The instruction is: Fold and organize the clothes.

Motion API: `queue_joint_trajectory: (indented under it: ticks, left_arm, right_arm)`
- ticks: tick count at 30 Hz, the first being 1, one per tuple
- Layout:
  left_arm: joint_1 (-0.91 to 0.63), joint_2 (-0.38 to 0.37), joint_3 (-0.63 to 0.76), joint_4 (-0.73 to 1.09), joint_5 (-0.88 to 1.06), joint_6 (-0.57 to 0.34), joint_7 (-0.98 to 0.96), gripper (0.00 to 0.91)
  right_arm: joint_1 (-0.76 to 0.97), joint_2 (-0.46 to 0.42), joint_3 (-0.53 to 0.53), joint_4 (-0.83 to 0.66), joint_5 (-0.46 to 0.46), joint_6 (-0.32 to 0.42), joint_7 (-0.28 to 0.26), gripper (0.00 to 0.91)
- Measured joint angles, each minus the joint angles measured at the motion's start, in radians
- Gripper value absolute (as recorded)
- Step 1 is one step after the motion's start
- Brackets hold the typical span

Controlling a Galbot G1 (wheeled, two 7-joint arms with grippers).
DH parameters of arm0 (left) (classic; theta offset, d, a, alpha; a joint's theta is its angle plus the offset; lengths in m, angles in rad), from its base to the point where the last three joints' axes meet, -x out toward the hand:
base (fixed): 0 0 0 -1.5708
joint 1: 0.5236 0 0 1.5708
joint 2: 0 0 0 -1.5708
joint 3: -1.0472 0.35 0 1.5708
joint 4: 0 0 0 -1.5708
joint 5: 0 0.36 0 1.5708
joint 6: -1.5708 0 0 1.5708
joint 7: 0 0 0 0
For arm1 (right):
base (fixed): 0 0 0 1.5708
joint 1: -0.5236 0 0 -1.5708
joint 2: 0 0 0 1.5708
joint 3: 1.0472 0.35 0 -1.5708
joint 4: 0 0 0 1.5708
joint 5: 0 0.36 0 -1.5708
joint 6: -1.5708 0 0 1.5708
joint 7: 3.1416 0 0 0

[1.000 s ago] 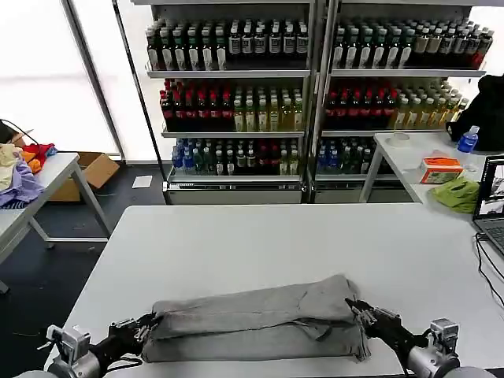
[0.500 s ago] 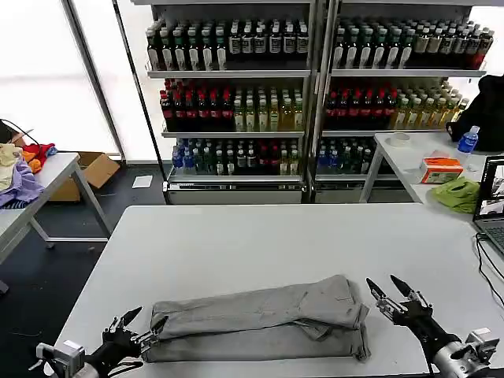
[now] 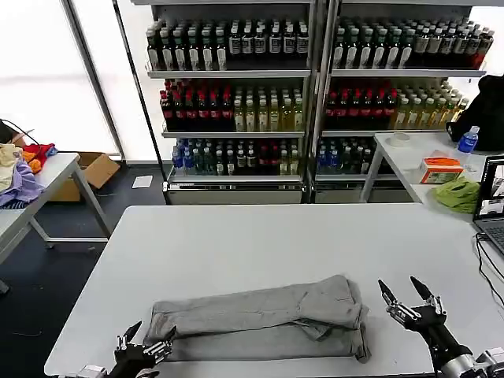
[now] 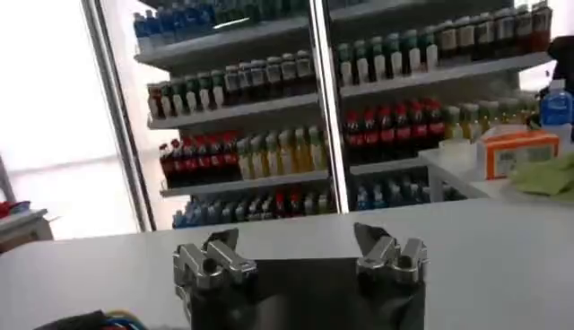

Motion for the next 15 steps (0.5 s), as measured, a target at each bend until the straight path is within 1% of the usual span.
queue_joint_trajectory:
  ticks: [1, 3, 4, 5, 8, 15]
  left_arm:
    - [-0.002, -0.008, 0.005, 0.004, 0.002, -0.001, -0.002, 0.202]
    - [-0.006, -0.023, 0.014, 0.013, 0.005, -0.003, -0.006, 0.091]
    - [-0.007, -0.03, 0.018, 0.017, 0.007, -0.004, -0.008, 0.081]
    - [-0.008, -0.036, 0.022, 0.022, 0.009, -0.004, -0.009, 0.04]
    - [-0.01, -0.05, 0.027, 0.032, 0.011, -0.006, -0.01, 0.0]
    - [-0.02, -0.076, 0.039, 0.041, 0.016, -0.008, -0.01, 0.01]
  right_arm:
    - [-0.002, 0.0, 0.0, -0.001, 0.0, 0.003, -0.001, 0.907]
    - [-0.006, 0.001, 0.001, -0.004, -0.001, 0.01, -0.004, 0.907]
    - [-0.007, 0.002, 0.001, -0.004, -0.001, 0.013, -0.005, 0.907]
    - [-0.008, 0.002, 0.002, -0.004, -0.001, 0.016, -0.006, 0.907]
    - [-0.009, 0.005, 0.003, -0.004, -0.002, 0.02, -0.006, 0.907]
    - [-0.01, 0.01, 0.006, -0.004, -0.002, 0.027, -0.008, 0.907]
